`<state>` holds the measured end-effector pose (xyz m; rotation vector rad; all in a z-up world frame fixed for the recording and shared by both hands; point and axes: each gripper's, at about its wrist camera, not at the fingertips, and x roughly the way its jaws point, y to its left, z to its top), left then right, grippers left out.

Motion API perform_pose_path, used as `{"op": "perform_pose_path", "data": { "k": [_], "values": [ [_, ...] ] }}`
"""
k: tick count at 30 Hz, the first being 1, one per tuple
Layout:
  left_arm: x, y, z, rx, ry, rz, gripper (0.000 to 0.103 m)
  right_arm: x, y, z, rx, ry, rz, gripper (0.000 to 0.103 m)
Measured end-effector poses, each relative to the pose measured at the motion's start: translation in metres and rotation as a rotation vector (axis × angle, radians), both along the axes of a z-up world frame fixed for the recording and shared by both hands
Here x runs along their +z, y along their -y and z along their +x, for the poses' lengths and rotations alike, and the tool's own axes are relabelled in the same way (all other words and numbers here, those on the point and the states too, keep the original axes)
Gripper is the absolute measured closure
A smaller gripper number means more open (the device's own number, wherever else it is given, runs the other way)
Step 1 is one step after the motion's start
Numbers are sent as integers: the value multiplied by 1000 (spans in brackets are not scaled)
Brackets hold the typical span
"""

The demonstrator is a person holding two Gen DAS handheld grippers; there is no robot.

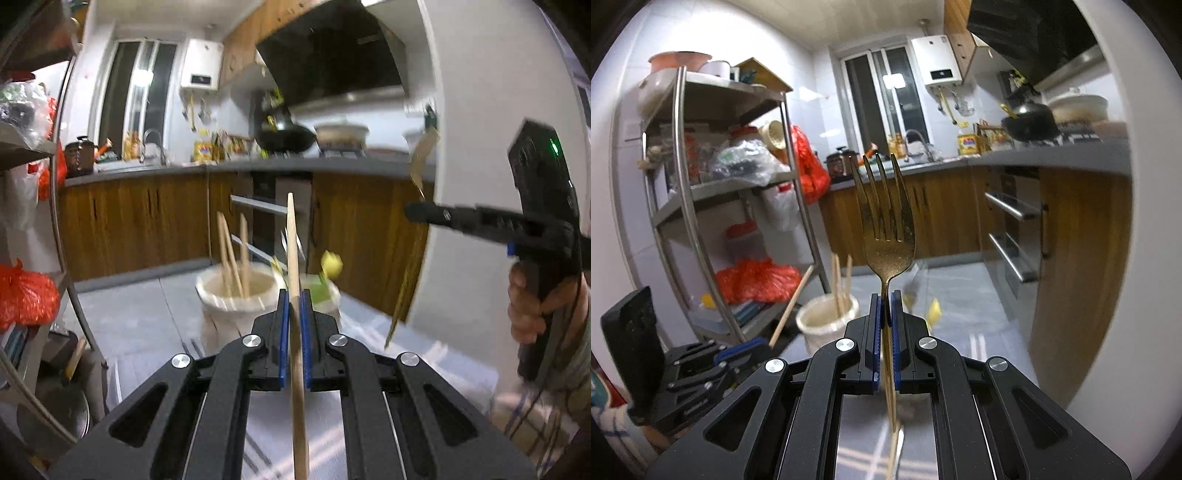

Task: Organize utensils
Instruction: 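Carry chopstick into larger pot with left tool while right lowers gold fork into smaller pot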

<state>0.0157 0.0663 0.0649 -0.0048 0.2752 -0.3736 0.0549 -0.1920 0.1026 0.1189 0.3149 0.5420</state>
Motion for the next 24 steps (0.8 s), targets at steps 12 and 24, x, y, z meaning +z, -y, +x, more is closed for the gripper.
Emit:
{"op": "perform_pose_path", "data": {
  "k": [12,24],
  "values": [
    [35,-31,90,22,95,-248,97,28,-18,50,-30,54,27,97],
    [8,-11,122,109,70,-136,97,-14,-33,88,-57,-8,-25,97]
  ]
}}
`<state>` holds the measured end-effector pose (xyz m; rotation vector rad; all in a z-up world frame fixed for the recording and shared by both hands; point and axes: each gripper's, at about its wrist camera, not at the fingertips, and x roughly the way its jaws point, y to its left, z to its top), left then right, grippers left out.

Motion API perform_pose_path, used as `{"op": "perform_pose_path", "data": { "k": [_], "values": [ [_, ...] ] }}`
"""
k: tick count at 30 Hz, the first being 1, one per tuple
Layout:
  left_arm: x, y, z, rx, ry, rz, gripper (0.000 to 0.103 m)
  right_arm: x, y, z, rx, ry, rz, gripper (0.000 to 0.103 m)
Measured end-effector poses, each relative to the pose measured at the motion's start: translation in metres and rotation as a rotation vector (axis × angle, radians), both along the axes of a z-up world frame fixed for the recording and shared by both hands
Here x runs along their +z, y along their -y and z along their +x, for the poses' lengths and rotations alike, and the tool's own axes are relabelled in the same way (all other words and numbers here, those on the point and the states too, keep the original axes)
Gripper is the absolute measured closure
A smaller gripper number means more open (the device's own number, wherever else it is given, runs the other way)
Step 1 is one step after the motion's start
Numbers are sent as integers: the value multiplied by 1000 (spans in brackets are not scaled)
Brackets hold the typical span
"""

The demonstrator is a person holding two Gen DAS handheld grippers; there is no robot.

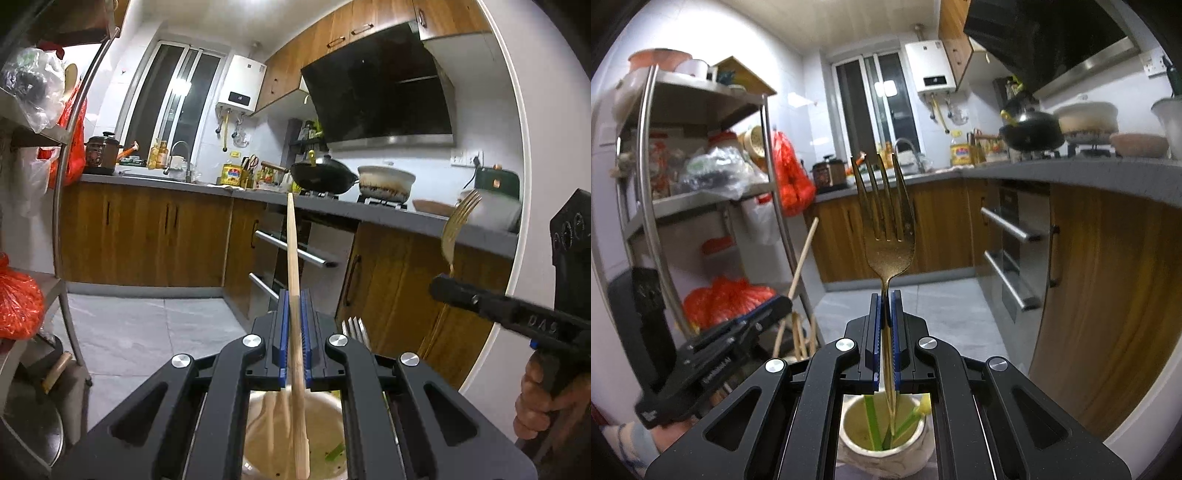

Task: Organize utensils
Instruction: 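Carry chopstick into larger pot with left tool while right lowers gold fork into smaller pot, then open the left tool releasing the chopstick while the right tool releases the gold fork, then withdraw both tools back toward the cloth and the remaining spoon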

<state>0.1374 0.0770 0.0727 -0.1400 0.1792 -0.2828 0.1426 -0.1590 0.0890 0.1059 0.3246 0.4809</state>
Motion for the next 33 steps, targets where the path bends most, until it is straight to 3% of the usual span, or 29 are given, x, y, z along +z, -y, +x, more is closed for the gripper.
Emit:
{"op": "perform_pose_path", "data": {
  "k": [12,17,24,28,31,32,33],
  "values": [
    [-18,-3,-19,38,-54,62,97,-51,-16,8,32,-123,-55,97],
    [-29,-6,-20,61,-123,78,97,-51,-15,6,15,-124,-61,97],
    [-31,-11,-19,91,-153,94,97,-50,-13,11,-16,-131,-65,96],
    [-27,-12,-22,95,-147,100,96,-44,-9,5,-16,-101,-46,73],
    [-23,-9,-27,98,-147,116,94,-36,-5,-3,-24,-66,-54,65],
    [-22,-8,-29,100,-148,121,91,-34,-3,-6,-25,-58,-51,56],
    [-21,-8,-31,101,-152,123,82,-32,0,-10,-27,-50,-45,50]
  ]
}}
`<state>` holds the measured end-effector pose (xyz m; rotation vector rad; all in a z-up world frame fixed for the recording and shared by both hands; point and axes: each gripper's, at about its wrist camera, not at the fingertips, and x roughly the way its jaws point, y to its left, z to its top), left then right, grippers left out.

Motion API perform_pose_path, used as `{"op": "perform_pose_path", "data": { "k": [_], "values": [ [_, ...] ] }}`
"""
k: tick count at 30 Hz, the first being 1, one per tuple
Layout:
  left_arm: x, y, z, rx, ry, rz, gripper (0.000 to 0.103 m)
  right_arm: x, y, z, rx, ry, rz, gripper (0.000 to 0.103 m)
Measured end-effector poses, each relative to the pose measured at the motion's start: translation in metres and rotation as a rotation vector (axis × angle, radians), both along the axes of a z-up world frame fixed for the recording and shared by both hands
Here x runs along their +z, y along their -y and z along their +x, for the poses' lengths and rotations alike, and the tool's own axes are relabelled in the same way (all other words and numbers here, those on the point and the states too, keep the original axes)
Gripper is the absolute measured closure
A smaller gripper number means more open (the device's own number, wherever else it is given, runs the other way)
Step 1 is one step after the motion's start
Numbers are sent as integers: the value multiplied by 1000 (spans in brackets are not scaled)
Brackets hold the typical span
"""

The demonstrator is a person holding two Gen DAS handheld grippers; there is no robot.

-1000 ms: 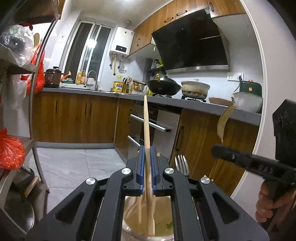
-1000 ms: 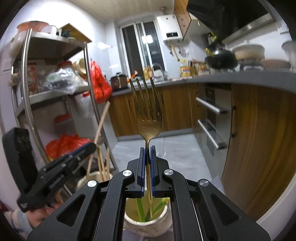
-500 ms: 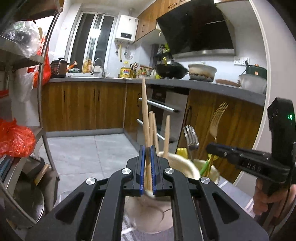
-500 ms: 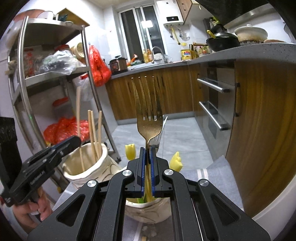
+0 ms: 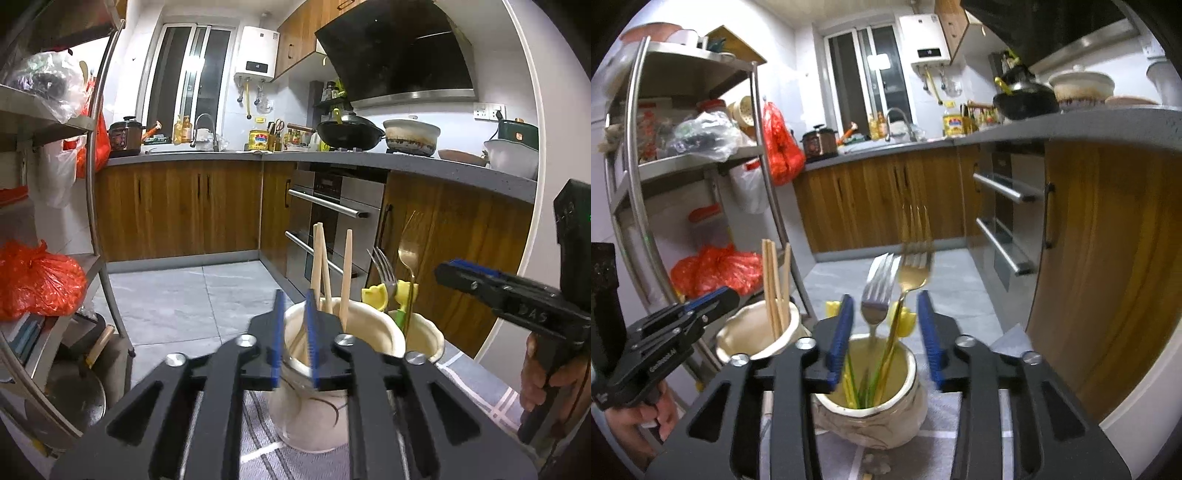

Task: Organize utensils
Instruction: 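Withdraw both tools back toward the cloth and the remaining spoon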

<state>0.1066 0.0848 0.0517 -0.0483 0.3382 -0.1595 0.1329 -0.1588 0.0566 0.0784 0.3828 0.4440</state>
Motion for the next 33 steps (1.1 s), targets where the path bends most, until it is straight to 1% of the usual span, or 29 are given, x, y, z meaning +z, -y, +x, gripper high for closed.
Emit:
{"op": "perform_pose_path", "data": {
  "k": [1,2,3,5,7,8,9,11,14,18,25,33],
  "values": [
    [1,-1,-3,4,-1,-2,72,2,3,-4,-5,8,7,37],
    [1,-1,-5,7,-1,-5,68,2,5,-6,-8,12,10,26],
    [2,-2,-8,9,-1,-10,63,3,8,-9,-10,16,16,22],
    [3,-3,-11,19,-5,-8,48,3,13,-15,-16,15,23,8],
    [5,-3,-18,43,4,11,21,3,18,-19,-39,21,19,6],
    [7,-2,-22,53,13,21,15,3,19,-20,-53,22,14,5],
    [8,-1,-24,60,18,28,6,1,23,-23,-79,21,3,5],
    [10,-1,-31,80,24,45,5,-2,28,-26,-104,11,-9,5],
    [11,-1,-39,93,6,51,5,-9,36,-32,-117,-14,-16,5],
    [8,-2,-52,85,-11,30,5,-19,44,-41,-124,-52,-25,5],
    [-2,0,-69,57,-55,22,5,-31,49,-57,-127,-94,-63,5],
    [-20,7,-80,46,-108,42,5,-40,45,-68,-113,-124,-90,5]
  ]
}}
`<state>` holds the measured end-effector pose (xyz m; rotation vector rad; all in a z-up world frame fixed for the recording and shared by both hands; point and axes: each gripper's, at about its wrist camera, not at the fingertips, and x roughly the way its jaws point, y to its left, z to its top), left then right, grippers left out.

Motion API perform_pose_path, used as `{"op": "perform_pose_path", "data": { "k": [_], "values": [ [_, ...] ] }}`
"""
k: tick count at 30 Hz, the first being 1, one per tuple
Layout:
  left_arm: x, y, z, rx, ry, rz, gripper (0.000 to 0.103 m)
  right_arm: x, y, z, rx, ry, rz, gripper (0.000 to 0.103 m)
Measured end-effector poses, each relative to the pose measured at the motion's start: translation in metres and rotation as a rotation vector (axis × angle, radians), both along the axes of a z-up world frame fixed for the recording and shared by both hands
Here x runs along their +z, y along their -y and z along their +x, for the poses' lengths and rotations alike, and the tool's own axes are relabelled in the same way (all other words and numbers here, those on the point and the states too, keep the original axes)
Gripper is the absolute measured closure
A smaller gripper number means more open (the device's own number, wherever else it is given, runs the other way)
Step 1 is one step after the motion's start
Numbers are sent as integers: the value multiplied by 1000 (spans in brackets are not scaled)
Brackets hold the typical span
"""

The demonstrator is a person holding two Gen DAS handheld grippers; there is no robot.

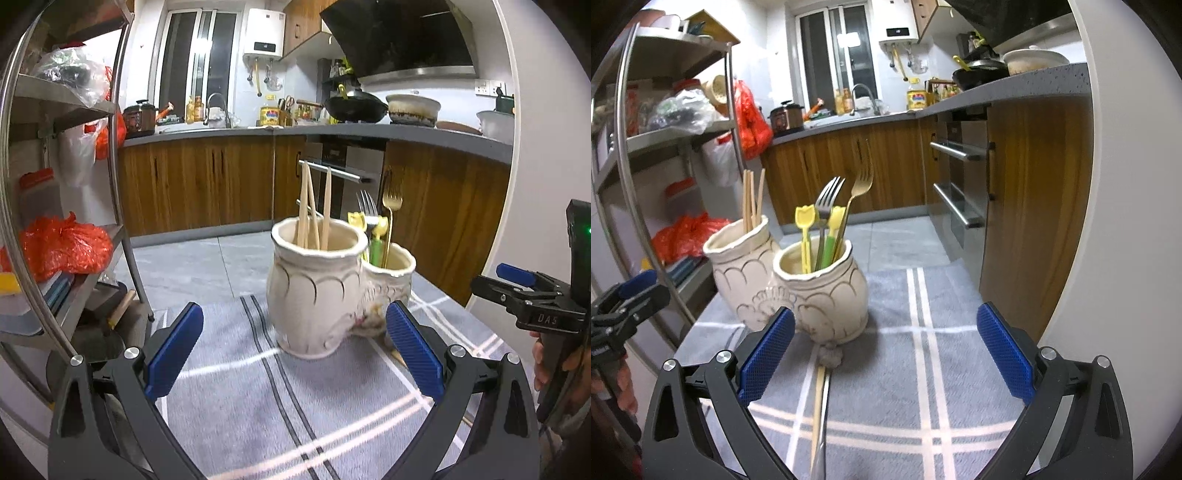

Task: Organize utensils
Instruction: 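Withdraw both tools back toward the cloth and the remaining spoon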

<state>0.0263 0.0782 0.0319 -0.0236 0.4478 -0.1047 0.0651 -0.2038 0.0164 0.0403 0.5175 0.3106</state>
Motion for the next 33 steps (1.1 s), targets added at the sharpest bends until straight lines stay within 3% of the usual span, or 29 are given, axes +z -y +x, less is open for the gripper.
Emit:
{"op": "perform_pose_path", "data": {
  "k": [12,25,29,33],
  "values": [
    [-8,5,-9,-31,-2,20,5,-12,-16,-8,12,-38,-66,5],
    [-29,13,-13,-77,-41,57,5,-47,-36,2,-12,-193,-178,5],
    [-35,17,-15,-90,-51,77,5,-53,-44,2,1,-226,-196,11],
    [-36,15,-18,-90,-46,89,5,-60,-50,4,7,-264,-204,33]
  ]
}}
